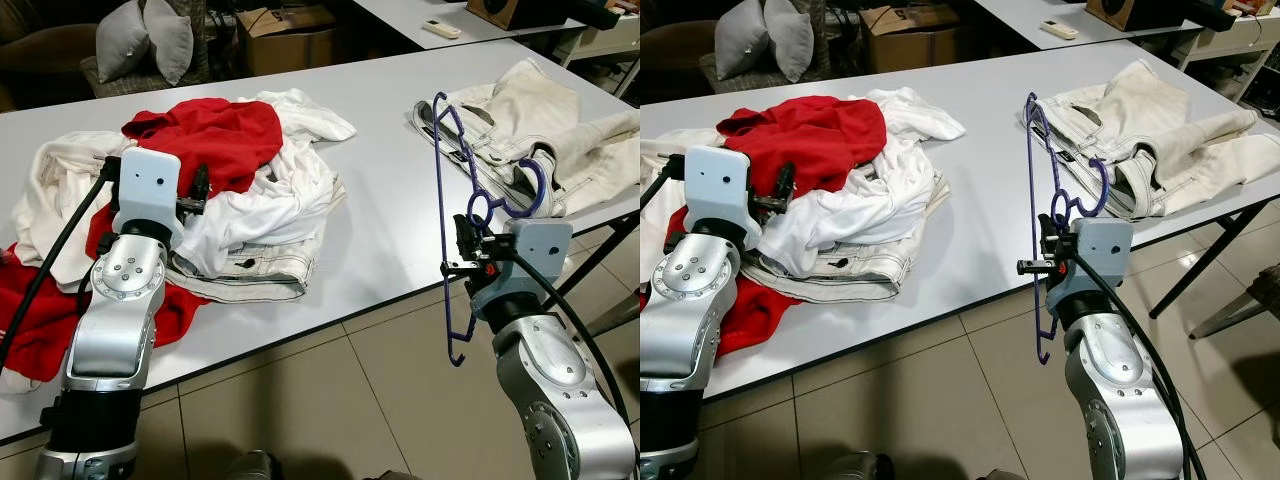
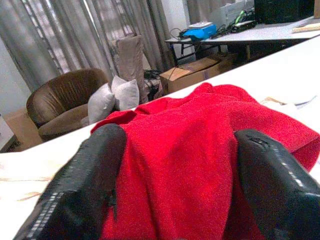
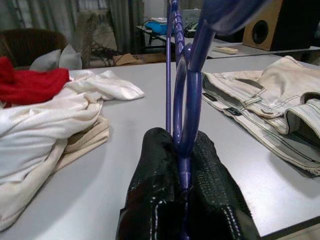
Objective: Hang hanger
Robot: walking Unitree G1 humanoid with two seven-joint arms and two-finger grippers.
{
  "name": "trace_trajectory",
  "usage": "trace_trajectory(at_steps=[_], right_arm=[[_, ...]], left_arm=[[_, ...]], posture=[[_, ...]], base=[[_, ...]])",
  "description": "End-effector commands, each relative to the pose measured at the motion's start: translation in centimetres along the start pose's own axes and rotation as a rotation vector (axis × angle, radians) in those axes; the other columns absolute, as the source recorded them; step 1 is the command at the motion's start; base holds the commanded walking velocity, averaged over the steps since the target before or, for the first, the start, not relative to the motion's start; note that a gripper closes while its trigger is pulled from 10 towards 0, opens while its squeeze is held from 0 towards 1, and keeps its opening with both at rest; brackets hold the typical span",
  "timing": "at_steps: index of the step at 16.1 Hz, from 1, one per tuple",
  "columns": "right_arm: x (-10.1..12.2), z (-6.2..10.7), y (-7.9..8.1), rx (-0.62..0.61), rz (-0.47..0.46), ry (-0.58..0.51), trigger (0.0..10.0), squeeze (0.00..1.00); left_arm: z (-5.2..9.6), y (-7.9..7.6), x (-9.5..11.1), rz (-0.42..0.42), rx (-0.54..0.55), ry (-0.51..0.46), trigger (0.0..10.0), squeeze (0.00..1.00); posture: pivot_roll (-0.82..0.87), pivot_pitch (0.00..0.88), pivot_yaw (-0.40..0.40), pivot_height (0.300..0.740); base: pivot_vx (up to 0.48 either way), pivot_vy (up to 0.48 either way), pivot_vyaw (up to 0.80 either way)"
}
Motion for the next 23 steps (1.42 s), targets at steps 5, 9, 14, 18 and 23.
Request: trace_trajectory(at_steps=[5,9,14,18,23], right_arm=[[-0.5,0.0,0.4,0.033,0.015,0.021,10.0,0.00],[-0.5,-0.2,0.5,0.043,0.021,0.021,10.0,0.00],[-0.6,-0.2,0.4,0.039,0.036,0.020,10.0,0.00],[-0.7,-0.2,0.3,0.033,0.045,0.022,10.0,0.00],[-0.6,-0.5,0.3,0.028,0.046,0.018,10.0,0.00]], left_arm=[[0.1,-0.4,-0.3,0.019,-0.019,0.002,0.0,0.00],[0.1,-0.6,-0.3,0.027,-0.028,-0.001,0.0,0.00],[0.1,-1.1,-0.3,0.044,-0.055,-0.005,0.0,0.00],[-0.2,-1.5,-0.1,0.089,-0.075,-0.010,0.0,0.00],[-3.6,-4.1,2.9,0.285,-0.159,-0.074,0.0,0.00]], posture=[[0.01,0.046,-0.014,0.740],[0.01,0.040,-0.019,0.740],[0.00,0.031,-0.017,0.740],[0.00,0.022,-0.014,0.740],[0.01,0.008,-0.027,0.740]], base=[[0.000,0.000,0.00],[0.000,0.000,0.00],[0.000,0.000,0.00],[0.000,0.000,0.00],[0.000,0.000,0.00]])
Point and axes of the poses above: a point about 5 cm out from each wrist's last joint towards the gripper, its own z axis pointing back from the gripper into the wrist, its own x axis along the axis of the wrist's last joint, y = z × x, the point moved 5 cm from there along -z, pointing out of the wrist towards the gripper, and after that the axes turned 15 degrees about z, right-handed, at the moved point
